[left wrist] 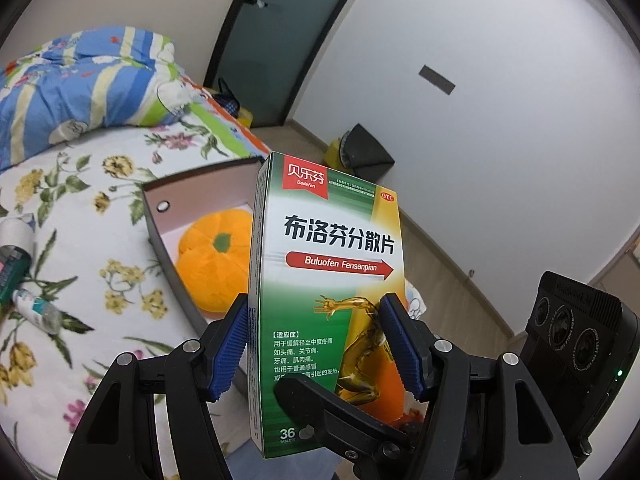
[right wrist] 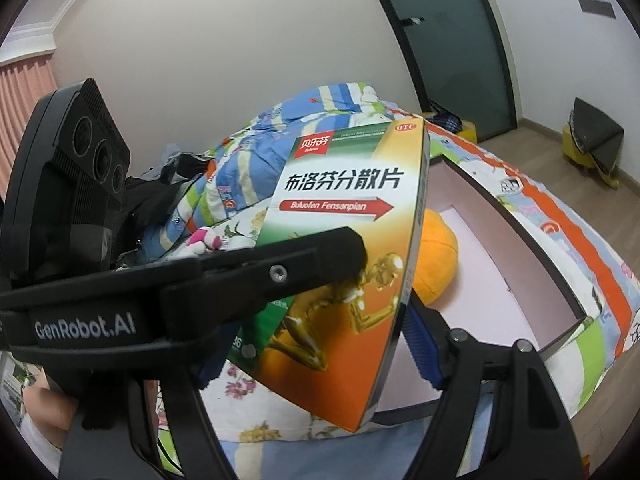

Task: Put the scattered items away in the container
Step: 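Lift the medicine box with the left gripper and carry it over the box, then lower the medicine box beside the pumpkin and open the left gripper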

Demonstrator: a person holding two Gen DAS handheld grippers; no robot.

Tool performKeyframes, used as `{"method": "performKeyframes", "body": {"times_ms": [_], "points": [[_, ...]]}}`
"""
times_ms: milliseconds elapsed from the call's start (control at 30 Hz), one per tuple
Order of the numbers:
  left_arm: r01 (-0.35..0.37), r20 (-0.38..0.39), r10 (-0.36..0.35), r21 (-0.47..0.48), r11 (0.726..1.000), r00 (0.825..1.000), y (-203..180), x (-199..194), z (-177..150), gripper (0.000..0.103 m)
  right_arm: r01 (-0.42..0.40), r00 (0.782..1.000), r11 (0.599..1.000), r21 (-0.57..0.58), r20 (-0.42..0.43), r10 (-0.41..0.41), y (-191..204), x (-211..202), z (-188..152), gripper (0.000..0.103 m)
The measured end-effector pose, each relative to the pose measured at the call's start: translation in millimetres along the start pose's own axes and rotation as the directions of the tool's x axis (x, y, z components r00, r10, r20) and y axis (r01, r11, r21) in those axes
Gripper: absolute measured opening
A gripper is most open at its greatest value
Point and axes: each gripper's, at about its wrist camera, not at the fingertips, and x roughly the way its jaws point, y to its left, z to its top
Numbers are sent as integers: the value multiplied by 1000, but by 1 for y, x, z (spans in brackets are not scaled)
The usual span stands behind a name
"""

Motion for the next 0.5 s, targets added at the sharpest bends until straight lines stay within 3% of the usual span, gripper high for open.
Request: {"method": "performKeyframes", "body": {"times_ms": [500], "points": [[0,-73,0,1,1000,997,8,59,-5,66,13,999,998,67,-37,-10,-47,33,-13,75]]}}
